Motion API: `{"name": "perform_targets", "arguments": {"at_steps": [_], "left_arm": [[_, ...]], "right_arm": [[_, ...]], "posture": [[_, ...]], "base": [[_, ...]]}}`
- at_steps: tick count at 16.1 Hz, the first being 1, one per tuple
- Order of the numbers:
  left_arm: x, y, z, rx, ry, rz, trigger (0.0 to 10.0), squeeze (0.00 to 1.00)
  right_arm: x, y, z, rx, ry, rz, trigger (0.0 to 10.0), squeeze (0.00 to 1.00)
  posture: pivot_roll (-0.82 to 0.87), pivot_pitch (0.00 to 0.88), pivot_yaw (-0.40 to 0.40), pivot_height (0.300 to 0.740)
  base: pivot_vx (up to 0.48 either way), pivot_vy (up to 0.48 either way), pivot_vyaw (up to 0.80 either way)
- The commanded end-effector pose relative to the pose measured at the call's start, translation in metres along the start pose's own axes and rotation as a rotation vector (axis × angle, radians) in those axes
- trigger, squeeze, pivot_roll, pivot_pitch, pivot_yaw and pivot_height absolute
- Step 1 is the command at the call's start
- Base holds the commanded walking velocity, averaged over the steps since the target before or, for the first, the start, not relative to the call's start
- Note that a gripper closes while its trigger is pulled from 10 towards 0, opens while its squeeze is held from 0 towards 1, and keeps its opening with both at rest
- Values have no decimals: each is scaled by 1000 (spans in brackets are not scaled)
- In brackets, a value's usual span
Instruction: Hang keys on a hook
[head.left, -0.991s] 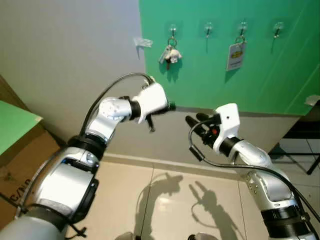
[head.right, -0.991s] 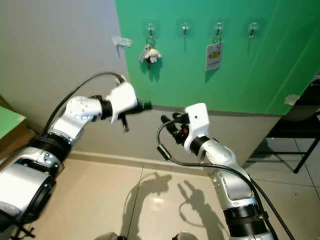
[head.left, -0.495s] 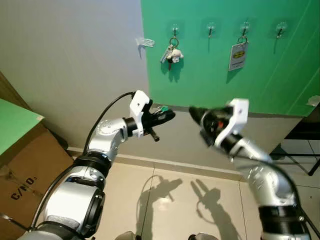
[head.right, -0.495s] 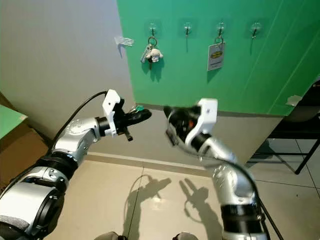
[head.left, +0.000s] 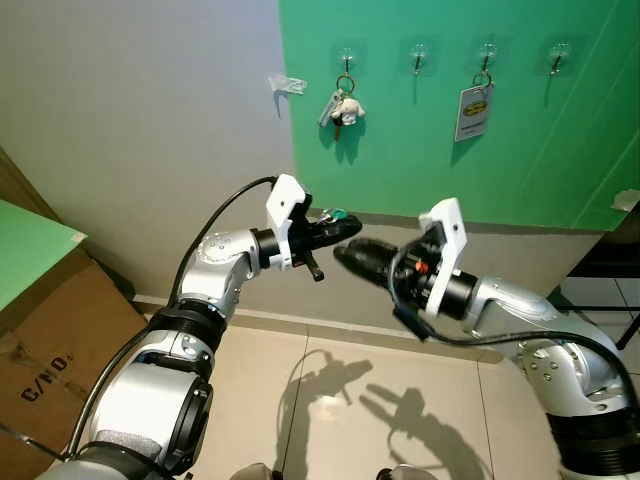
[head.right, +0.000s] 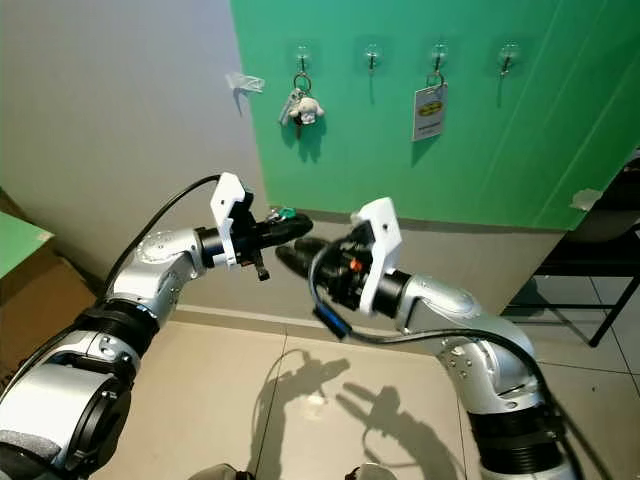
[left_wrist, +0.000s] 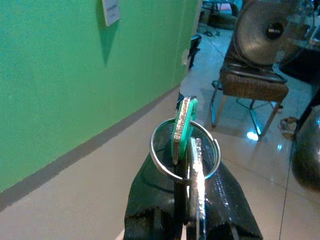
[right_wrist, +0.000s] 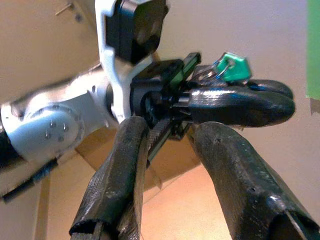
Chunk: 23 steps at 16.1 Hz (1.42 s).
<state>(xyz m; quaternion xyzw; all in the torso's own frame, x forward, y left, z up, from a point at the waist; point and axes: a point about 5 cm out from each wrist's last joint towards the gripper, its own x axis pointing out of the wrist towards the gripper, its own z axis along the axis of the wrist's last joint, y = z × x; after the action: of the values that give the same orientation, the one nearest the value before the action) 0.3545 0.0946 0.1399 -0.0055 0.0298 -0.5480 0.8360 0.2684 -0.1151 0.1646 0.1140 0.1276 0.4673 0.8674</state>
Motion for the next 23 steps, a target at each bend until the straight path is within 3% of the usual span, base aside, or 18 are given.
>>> {"name": "perform_targets", "arguments": {"at_steps": [1, 2, 4, 6, 7, 8, 9, 14, 15, 19, 20, 21, 23], "left_arm": [[3, 1, 15, 73, 9, -46, 0, 0], [3, 0, 17, 89, 17, -75, 0, 0], [3, 0, 18, 100, 24, -87, 0, 0], [2, -1, 16, 108, 32, -96, 0, 0], [2, -2, 15, 107, 34, -103, 0, 0], [2, -3, 15, 107, 37, -109, 0, 0], [1, -3, 14, 107, 43, -111, 0, 0], [-1, 0, 13, 116, 71, -110, 0, 0], [-3, 2, 12, 119, 86, -107, 0, 0], [2, -3, 9, 153, 126, -155, 0, 0], [4, -4, 8, 151, 123, -162, 0, 0], [7, -5, 11, 151, 109, -161, 0, 0], [9, -6, 13, 155, 97, -175, 0, 0]], "right_arm": [[-3, -4, 7, -104, 34, -6, 10000, 0], [-5, -16, 12, -214, 42, -85, 10000, 0], [-5, -30, 19, -290, 26, -206, 10000, 0], [-5, -41, 21, -302, -6, -320, 10000, 0], [-6, -40, 21, -290, -19, -317, 10000, 0], [-7, -40, 22, -283, -31, -315, 3647, 0], [-7, -38, 21, -274, -42, -295, 0, 0], [-14, -29, 28, -235, -77, -193, 0, 0], [-18, -25, 28, -261, -34, -143, 10000, 0], [-23, -19, 31, -324, 21, -56, 10000, 0], [-21, -20, 31, -333, 25, -57, 10000, 678], [-20, -21, 28, -336, 39, -49, 10000, 1000], [-17, -21, 24, -335, 44, -49, 10000, 1000]], "posture": [[-198, 35, 86, 740], [-200, 35, 85, 740], [-201, 35, 83, 740], [-201, 37, 81, 740], [-201, 38, 81, 740], [-201, 38, 81, 740], [-204, 37, 82, 740], [-206, 37, 83, 740], [-207, 36, 81, 740], [-213, 24, 86, 740], [-217, 17, 84, 740], [-216, 15, 84, 740], [-215, 12, 84, 740]], "base": [[0, 0, 0], [0, 0, 0], [0, 0, 0], [0, 0, 0], [0, 0, 0], [0, 0, 0], [0, 0, 0], [0, 0, 0], [0, 0, 0], [0, 0, 0], [0, 0, 0], [0, 0, 0], [0, 0, 0]]}}
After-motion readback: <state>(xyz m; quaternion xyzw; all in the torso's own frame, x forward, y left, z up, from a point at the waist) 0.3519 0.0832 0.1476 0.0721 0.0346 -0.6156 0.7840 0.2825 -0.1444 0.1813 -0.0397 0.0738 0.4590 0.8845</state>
